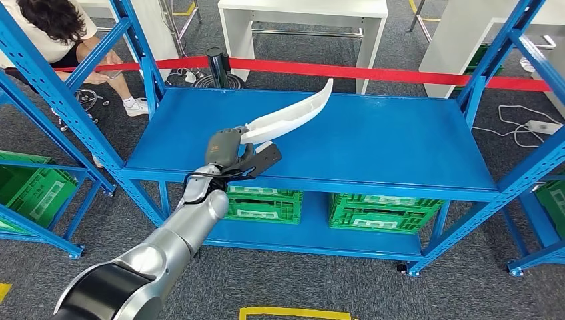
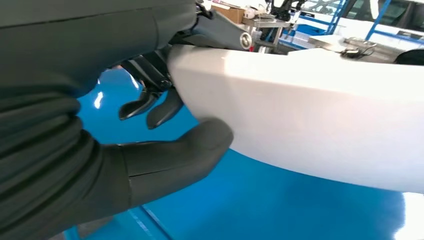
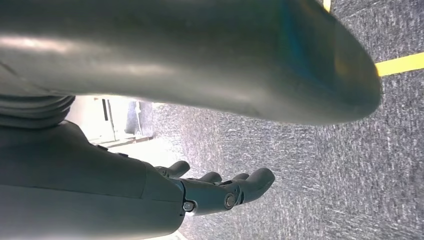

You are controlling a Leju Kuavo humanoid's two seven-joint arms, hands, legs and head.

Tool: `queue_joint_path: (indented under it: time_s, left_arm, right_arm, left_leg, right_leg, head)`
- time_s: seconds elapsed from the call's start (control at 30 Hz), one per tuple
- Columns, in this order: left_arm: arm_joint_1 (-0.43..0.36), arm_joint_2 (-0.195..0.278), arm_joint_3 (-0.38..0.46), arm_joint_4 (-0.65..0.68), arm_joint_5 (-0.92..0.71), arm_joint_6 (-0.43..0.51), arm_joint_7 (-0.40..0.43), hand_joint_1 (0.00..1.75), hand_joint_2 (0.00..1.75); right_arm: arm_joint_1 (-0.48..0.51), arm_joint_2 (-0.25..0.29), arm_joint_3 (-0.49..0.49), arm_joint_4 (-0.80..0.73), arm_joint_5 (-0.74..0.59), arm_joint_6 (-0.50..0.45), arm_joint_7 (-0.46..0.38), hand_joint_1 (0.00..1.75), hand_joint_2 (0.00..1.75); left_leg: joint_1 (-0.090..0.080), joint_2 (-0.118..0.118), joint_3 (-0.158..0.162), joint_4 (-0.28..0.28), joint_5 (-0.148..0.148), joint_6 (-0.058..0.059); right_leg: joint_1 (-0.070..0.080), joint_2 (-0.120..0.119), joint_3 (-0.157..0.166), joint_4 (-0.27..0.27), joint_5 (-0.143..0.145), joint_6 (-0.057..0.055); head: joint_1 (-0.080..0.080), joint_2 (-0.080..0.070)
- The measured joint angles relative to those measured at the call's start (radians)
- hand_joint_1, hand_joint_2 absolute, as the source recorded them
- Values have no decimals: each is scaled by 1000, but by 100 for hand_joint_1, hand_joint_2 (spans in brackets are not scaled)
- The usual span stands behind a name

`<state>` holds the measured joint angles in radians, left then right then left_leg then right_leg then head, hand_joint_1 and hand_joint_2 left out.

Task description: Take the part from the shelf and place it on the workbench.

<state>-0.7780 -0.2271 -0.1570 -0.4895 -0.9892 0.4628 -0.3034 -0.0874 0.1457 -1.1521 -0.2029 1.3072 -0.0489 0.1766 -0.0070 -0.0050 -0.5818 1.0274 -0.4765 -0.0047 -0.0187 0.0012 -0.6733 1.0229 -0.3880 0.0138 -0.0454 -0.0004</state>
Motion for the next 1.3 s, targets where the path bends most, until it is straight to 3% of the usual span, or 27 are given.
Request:
queue_joint_path:
  time_s: [0.23, 0.37, 0.5, 0.57, 0.63, 0.7, 0.77, 0.8, 0.9, 0.93, 1.0, 1.07, 1.13, 1.23, 1.27, 1.3]
  left_arm:
    - [-9, -8, -38, -203, 146, -180, -15, 175, 175]
    - [-6, -9, -58, -283, 165, -207, -8, 175, 175]
    - [-5, -8, -78, -343, 210, -257, -11, 175, 175]
    - [-5, -7, -95, -388, 263, -320, -7, 175, 175]
    - [-5, -5, -116, -435, 311, -371, 4, 175, 175]
    - [-3, -1, -133, -471, 342, -399, 15, 175, 175]
    - [4, 4, -147, -500, 364, -415, 23, 175, 175]
    - [8, 7, -152, -511, 373, -421, 27, 175, 175]
    - [14, 16, -164, -541, 388, -429, 31, 175, 175]
    - [14, 17, -167, -549, 391, -430, 32, 175, 175]
    - [14, 21, -172, -562, 393, -430, 32, 175, 175]
    - [15, 25, -175, -569, 394, -430, 32, 175, 175]
    - [16, 32, -176, -572, 394, -430, 33, 175, 175]
    - [19, 42, -179, -574, 405, -433, 32, 175, 175]
    - [22, 46, -181, -574, 410, -434, 31, 175, 175]
    - [25, 49, -182, -574, 413, -435, 31, 175, 175]
  right_arm:
    - [0, -1, 0, 0, 0, 5, 0, 0, 0]
    - [0, -1, 0, 0, 0, 6, 0, 0, 0]
    - [-1, -1, 0, 0, 0, 6, 0, 0, 0]
    - [0, -2, 0, 0, -1, 4, 0, 0, 0]
    - [0, -3, 0, 0, -2, 3, 0, 0, 0]
    - [0, -4, 0, 0, -3, 2, 0, 0, 0]
    - [0, -6, 0, 0, -3, 1, 0, 0, 0]
    - [0, -7, 0, 0, -3, 1, 0, 0, 0]
    - [-3, -9, 0, 0, -3, 0, 0, 0, 0]
    - [-5, -8, 0, 0, -3, 0, 0, 0, 0]
    - [-8, -7, 0, 0, -3, 0, -1, 0, 0]
    - [-10, -7, 0, 0, -3, 0, -3, 0, 0]
    - [-12, -7, 0, 0, -3, -1, -3, 0, 0]
    - [-11, -7, 0, 0, -5, -1, -3, 0, 0]
    - [-11, -7, 0, 0, -7, -2, -3, 0, 0]
    - [-11, -7, 0, 0, -9, -2, -3, 0, 0]
  left_leg:
    - [0, 0, 0, 0, 0, 0]
    - [0, 0, -1, 0, 0, 0]
    - [-8, 0, -10, 6, -2, 14]
    - [-4, 0, -4, -8, 14, 21]
    - [3, 3, 1, -27, 35, 29]
    - [5, 6, -8, -30, 45, 32]
    - [6, 7, -25, -20, 49, 28]
    - [8, 8, -35, -13, 51, 25]
    - [15, 7, -65, 11, 56, 10]
    - [14, 6, -72, 18, 58, 3]
    - [10, 2, -79, 25, 63, -12]
    - [11, 0, -84, 27, 67, -24]
    - [14, 1, -103, 60, 25, -35]
    - [14, 2, -149, 225, -110, -42]
    - [14, 2, -153, 274, -134, -40]
    - [12, 2, -144, 299, -139, -36]
  right_leg:
    - [0, 0, 0, 0, 0, 0]
    - [0, 0, 0, 0, 0, 0]
    - [-8, -2, 2, -5, 7, 11]
    - [-6, 0, 1, -5, 7, 17]
    - [-4, 2, -16, 39, -38, 20]
    - [-5, 2, -57, 158, -123, 21]
    - [-7, 2, -81, 259, -171, 25]
    - [-9, 2, -69, 262, -170, 27]
    - [-16, -1, 48, 106, -126, 35]
    - [-16, 1, 71, 69, -116, 34]
    - [-14, 5, 73, 61, -114, 20]
    - [-15, 4, 63, 57, -110, -2]
    - [-15, 2, 46, 55, -93, -19]
    - [-11, 1, 9, 54, -62, -31]
    - [-9, 1, -4, 54, -51, -33]
    - [-5, 1, -17, 54, -41, -34]
  head:
    - [0, 0]
    - [0, 0]
    - [0, 0]
    - [0, 0]
    - [2, 0]
    - [4, 0]
    - [5, 0]
    - [5, 0]
    - [5, 0]
    - [6, 0]
    - [5, 0]
    - [3, 0]
    - [1, 0]
    - [-2, 0]
    - [-3, 0]
    - [-3, 0]
